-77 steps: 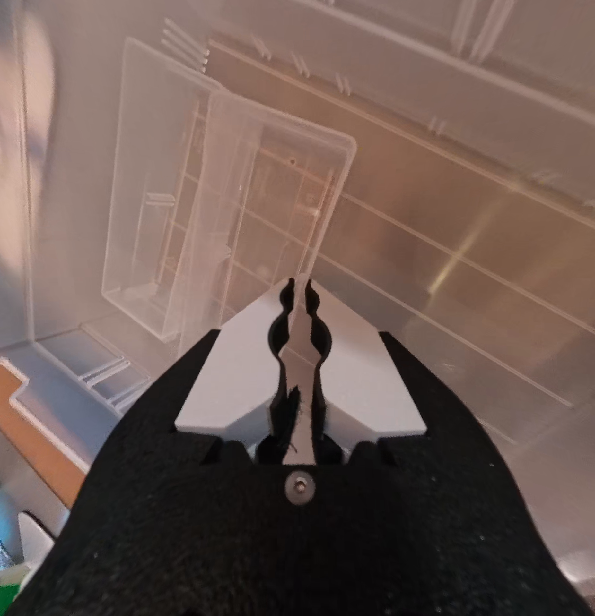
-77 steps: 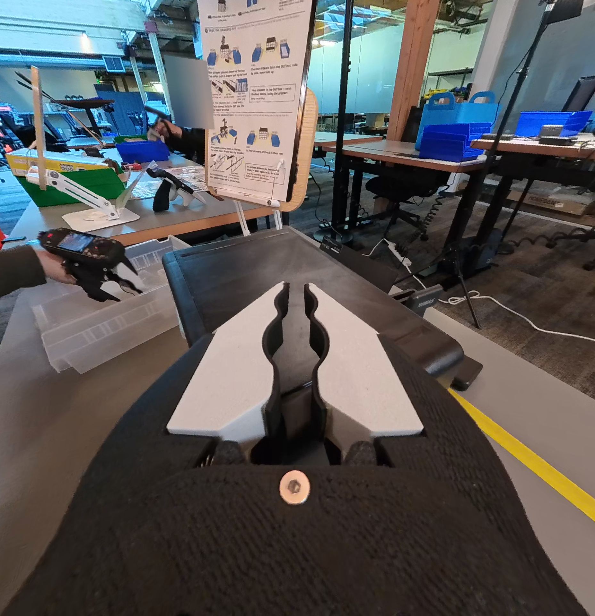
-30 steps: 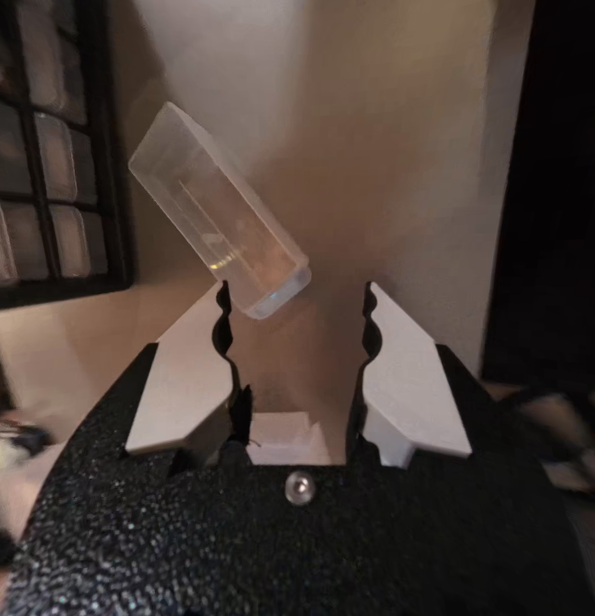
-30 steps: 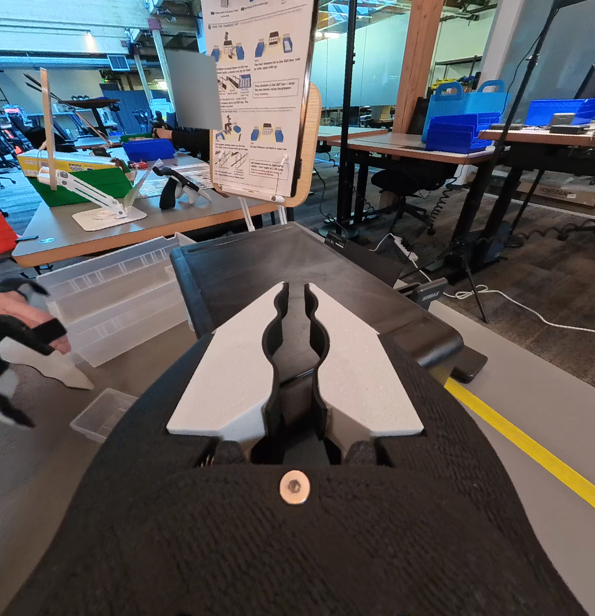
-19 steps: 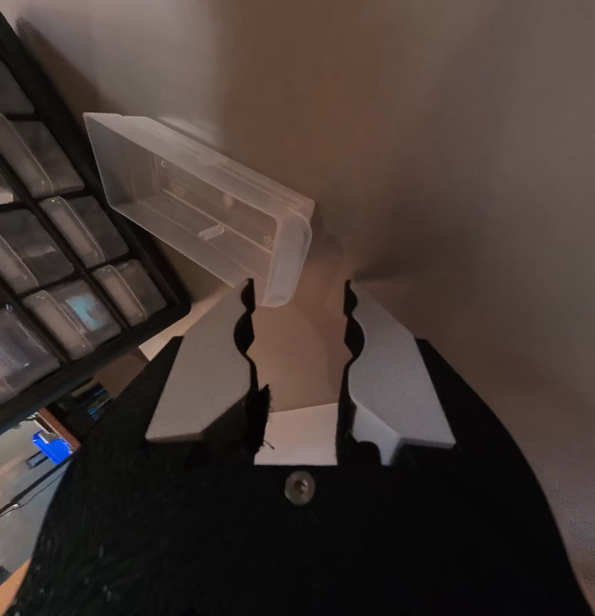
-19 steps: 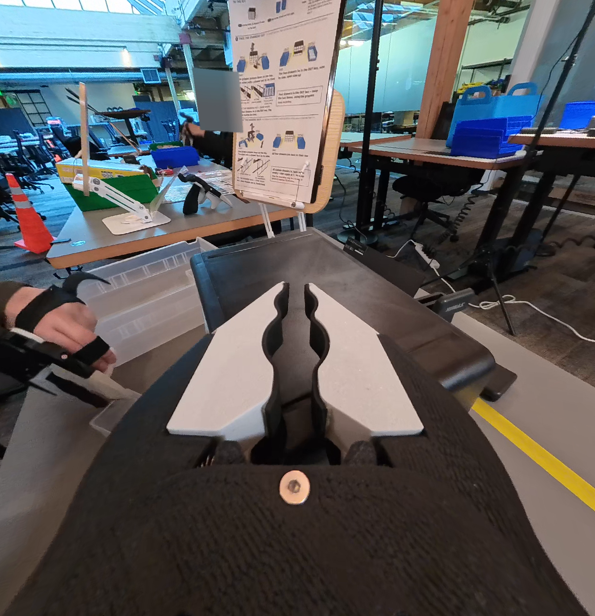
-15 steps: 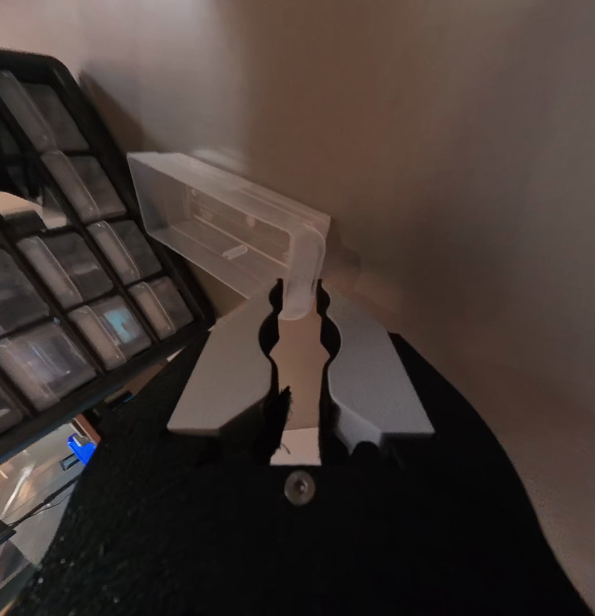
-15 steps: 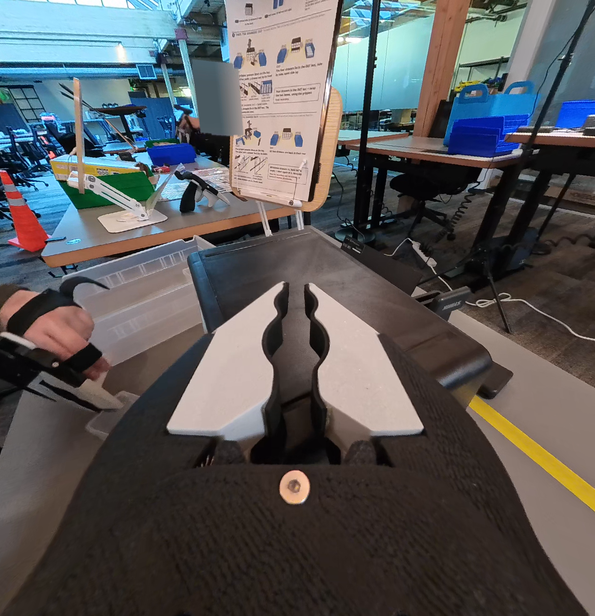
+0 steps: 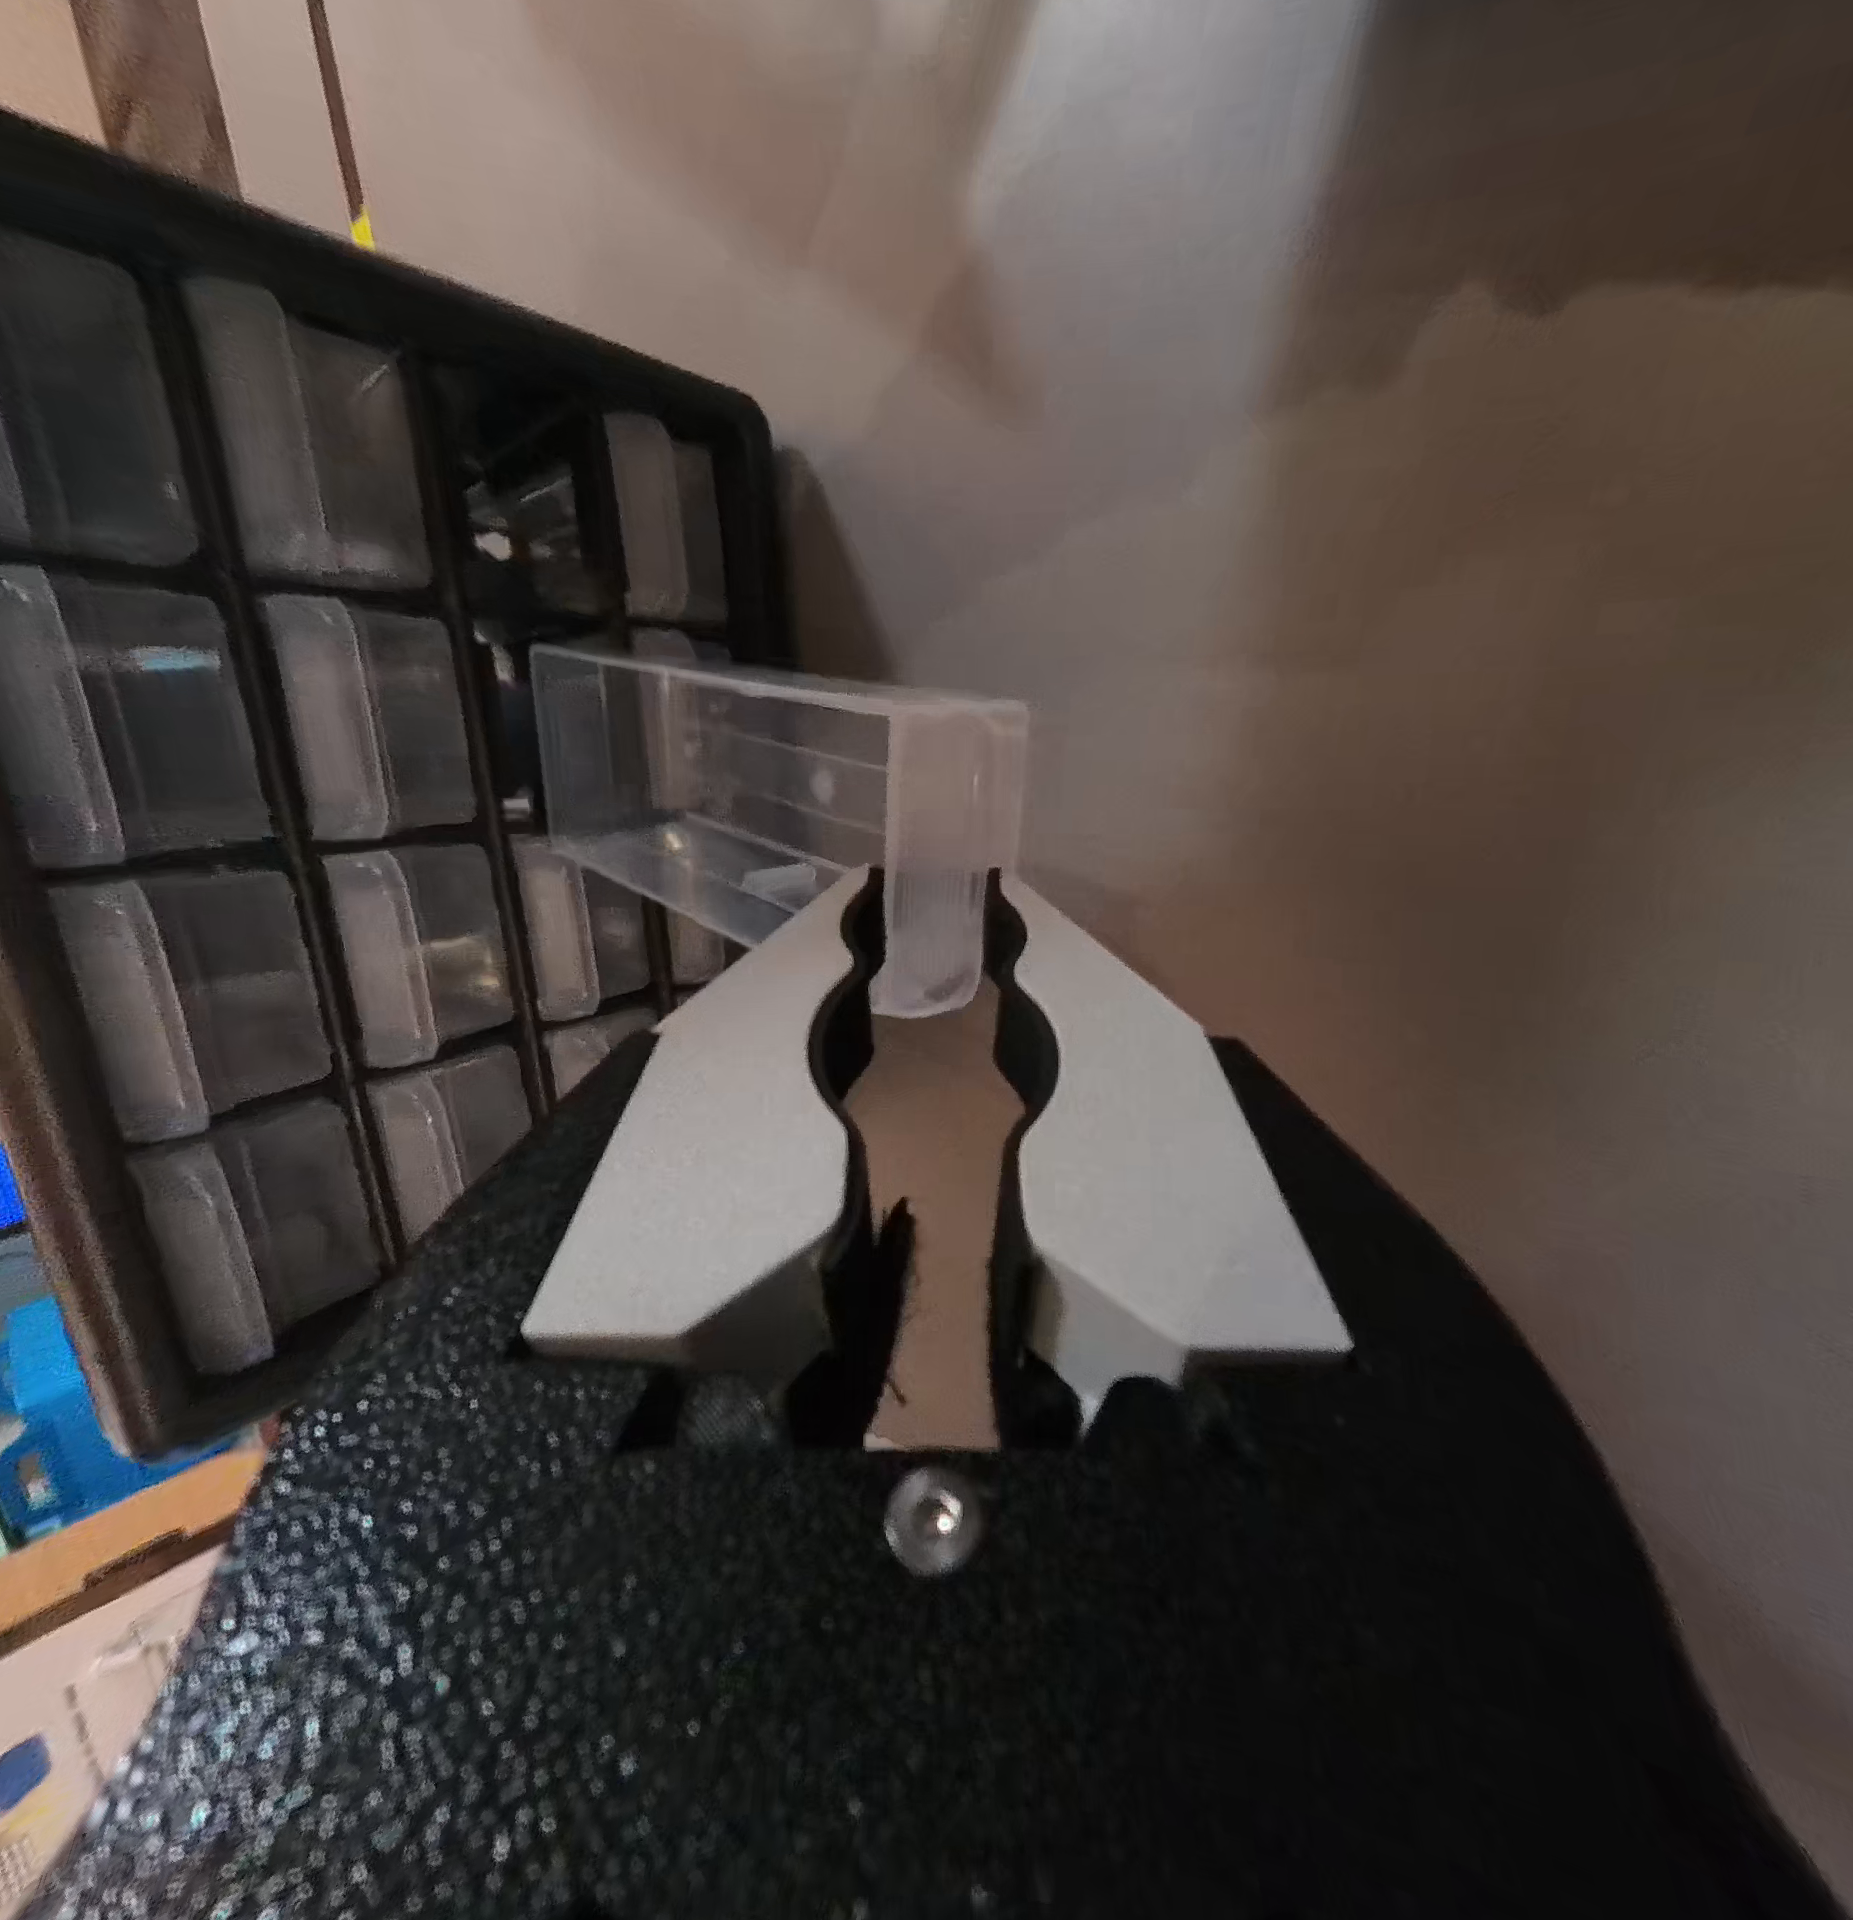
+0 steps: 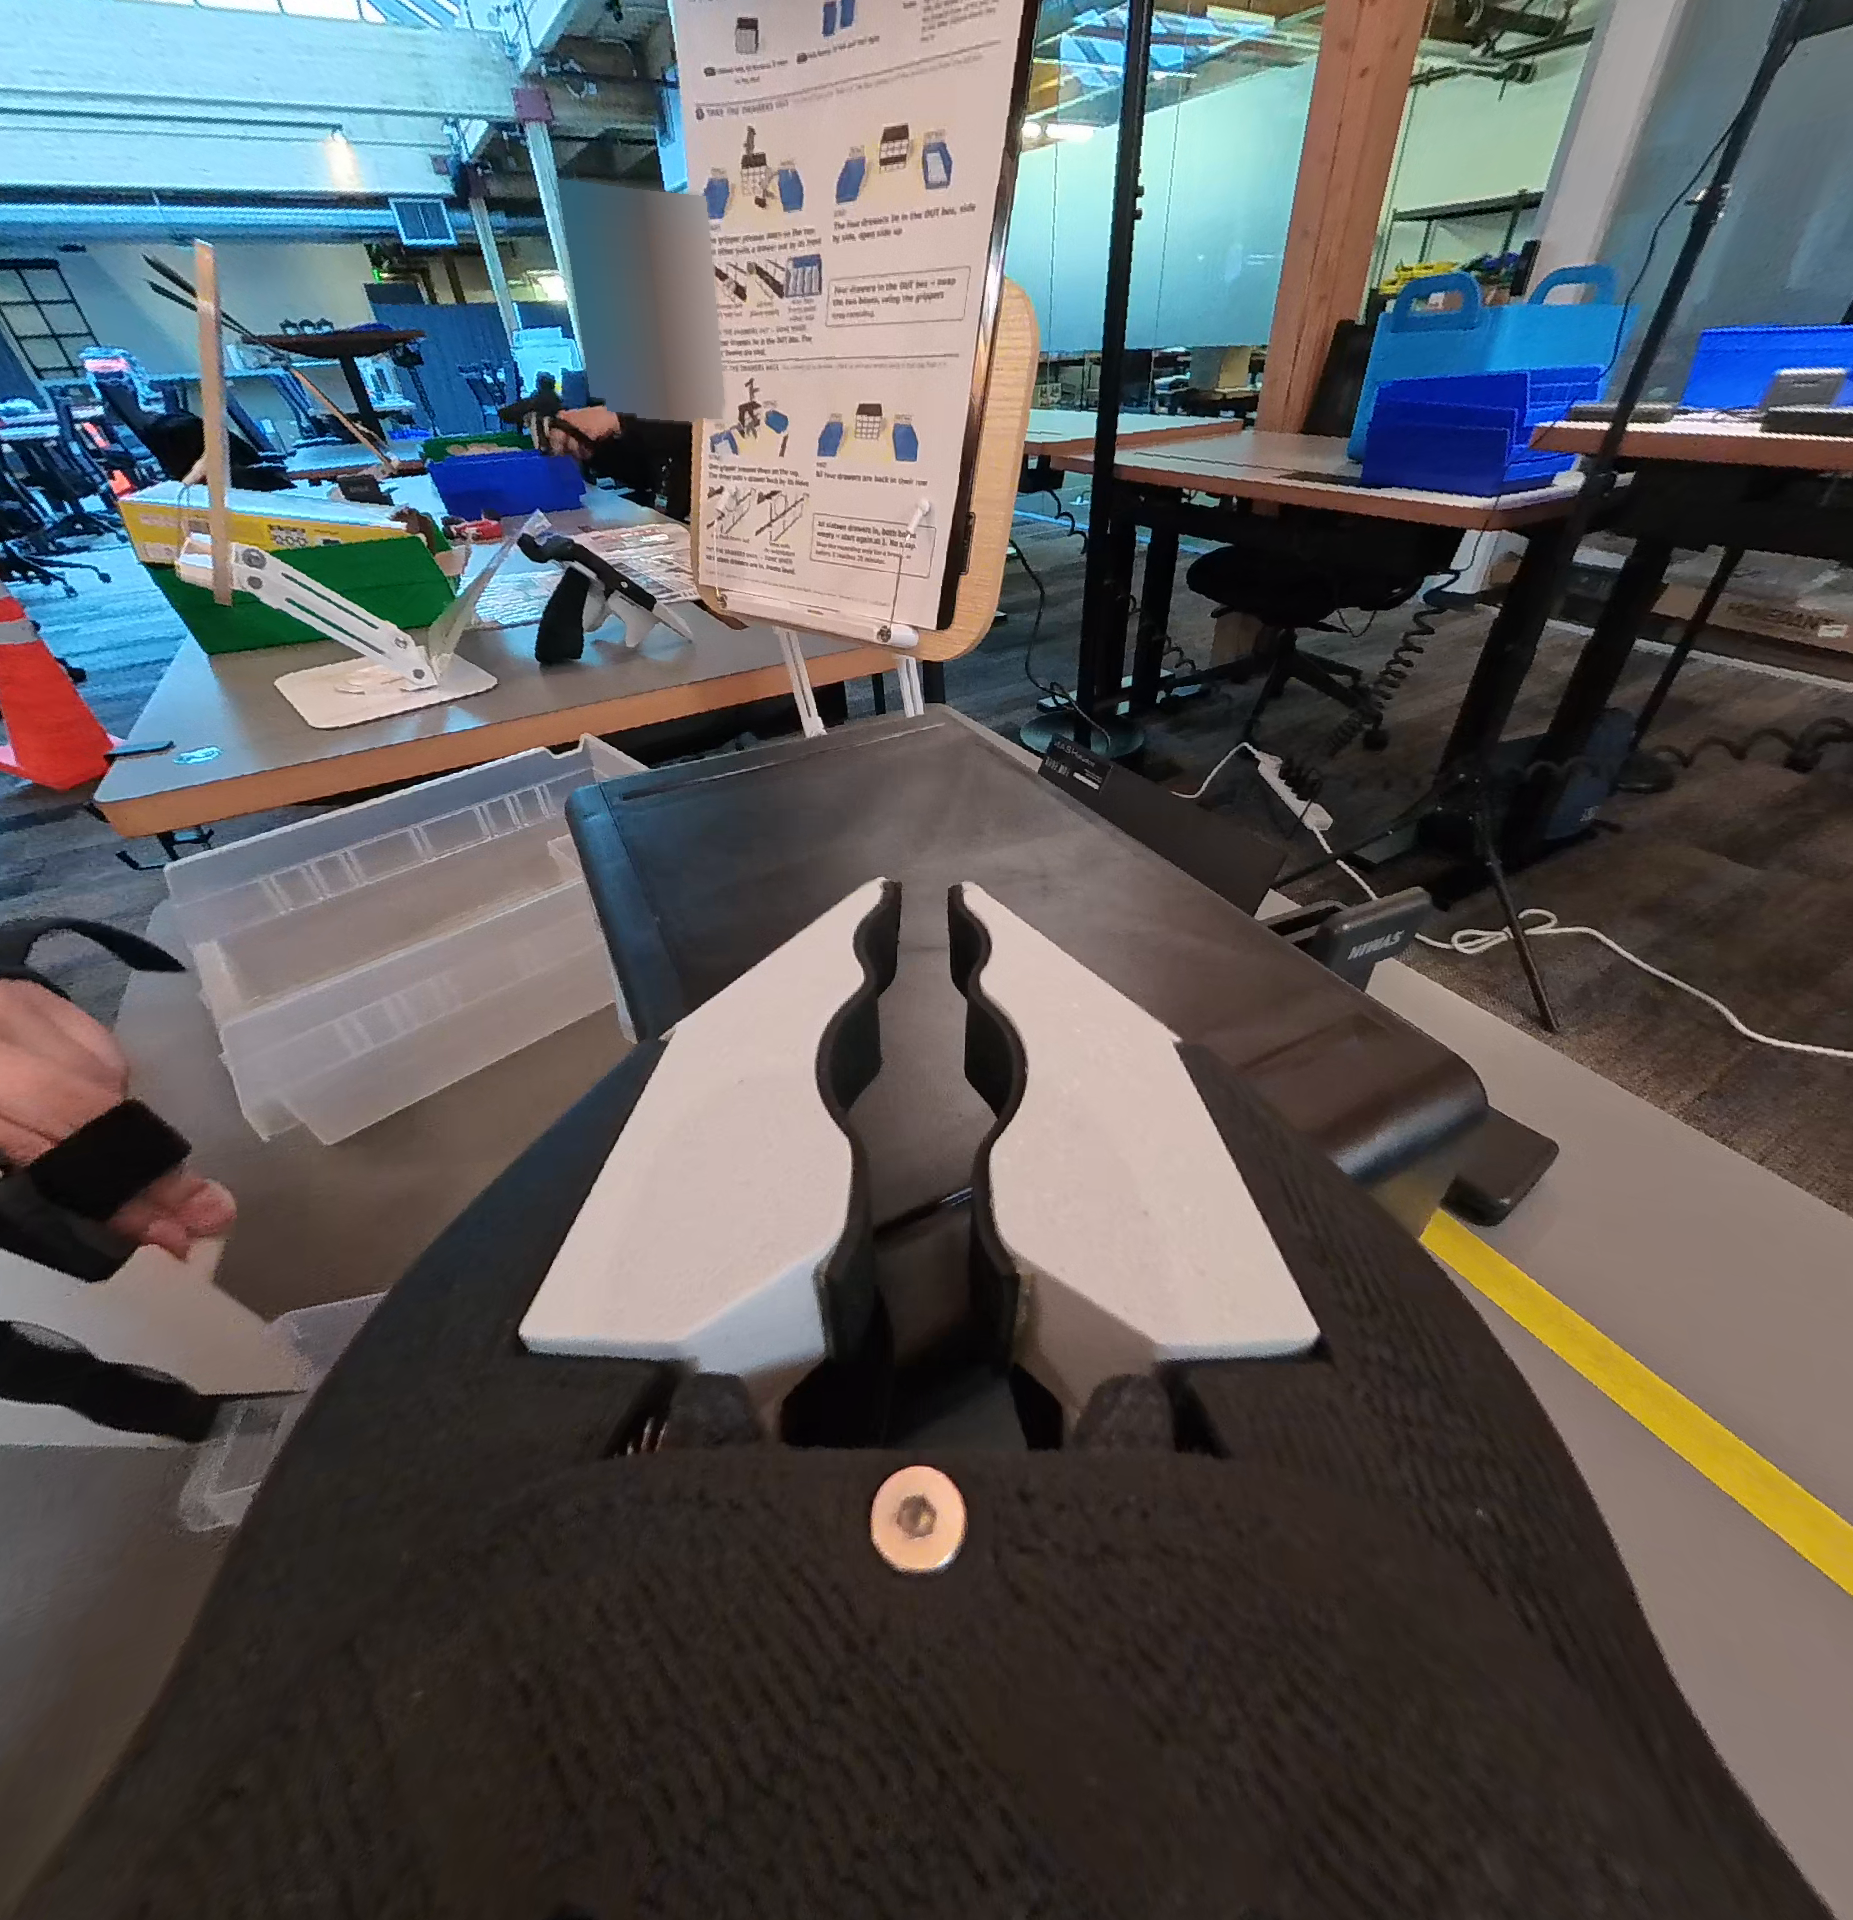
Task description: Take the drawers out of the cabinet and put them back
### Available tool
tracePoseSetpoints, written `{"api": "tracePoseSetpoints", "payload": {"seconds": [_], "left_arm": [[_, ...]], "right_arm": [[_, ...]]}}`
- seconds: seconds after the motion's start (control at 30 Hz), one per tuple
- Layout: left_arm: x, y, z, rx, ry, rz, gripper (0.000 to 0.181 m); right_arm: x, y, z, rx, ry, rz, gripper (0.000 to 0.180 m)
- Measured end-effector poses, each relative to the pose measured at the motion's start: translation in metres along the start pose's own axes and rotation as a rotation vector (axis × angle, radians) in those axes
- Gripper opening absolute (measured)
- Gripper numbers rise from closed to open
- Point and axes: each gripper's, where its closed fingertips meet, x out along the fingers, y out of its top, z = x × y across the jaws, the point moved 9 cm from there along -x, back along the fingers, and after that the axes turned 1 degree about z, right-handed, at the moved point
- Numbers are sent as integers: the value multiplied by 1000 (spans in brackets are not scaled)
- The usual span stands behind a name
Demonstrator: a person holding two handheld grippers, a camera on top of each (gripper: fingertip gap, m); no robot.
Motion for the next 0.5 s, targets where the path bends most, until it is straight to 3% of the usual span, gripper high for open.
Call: {"api": "tracePoseSetpoints", "payload": {"seconds": [0.5], "left_arm": [[13,38,-14,-170,-16,-116,16]], "right_arm": [[-4,-1,6,49,34,32,8]]}}
